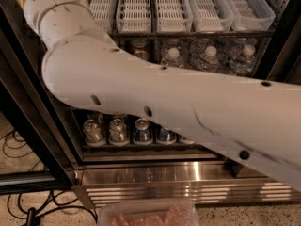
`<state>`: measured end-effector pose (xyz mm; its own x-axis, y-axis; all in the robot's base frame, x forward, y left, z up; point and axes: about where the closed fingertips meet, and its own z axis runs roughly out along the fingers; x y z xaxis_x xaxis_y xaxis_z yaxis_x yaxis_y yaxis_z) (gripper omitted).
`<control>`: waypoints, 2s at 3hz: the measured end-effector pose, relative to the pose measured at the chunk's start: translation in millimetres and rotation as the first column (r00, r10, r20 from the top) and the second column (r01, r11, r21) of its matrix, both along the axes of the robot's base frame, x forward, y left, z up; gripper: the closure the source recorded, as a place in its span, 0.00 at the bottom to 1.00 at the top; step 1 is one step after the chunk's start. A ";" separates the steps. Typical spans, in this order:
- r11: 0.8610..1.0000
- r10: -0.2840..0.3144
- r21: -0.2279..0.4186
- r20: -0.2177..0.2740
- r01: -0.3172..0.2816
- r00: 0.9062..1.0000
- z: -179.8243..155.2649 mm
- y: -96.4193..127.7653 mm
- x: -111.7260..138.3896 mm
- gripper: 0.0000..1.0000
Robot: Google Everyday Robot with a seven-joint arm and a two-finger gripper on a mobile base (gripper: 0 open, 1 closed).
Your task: Pick redbull can from top shelf of fridge
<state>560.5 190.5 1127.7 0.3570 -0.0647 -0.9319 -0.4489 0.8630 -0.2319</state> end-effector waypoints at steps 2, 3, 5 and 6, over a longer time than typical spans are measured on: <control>0.999 -0.044 -0.002 -0.200 0.044 0.979 -0.6 -97.5 -28.3 1.00; 0.999 -0.042 0.019 -0.336 0.051 0.941 -28.1 -150.8 -28.2 1.00; 0.999 0.028 0.024 -0.360 -0.020 0.933 -27.1 -133.1 -40.7 1.00; 0.999 0.036 0.027 -0.376 -0.028 0.926 -27.3 -144.3 -47.7 1.00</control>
Offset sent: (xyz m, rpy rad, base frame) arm -0.0849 -0.1175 -0.0638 -0.1305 0.6453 0.2423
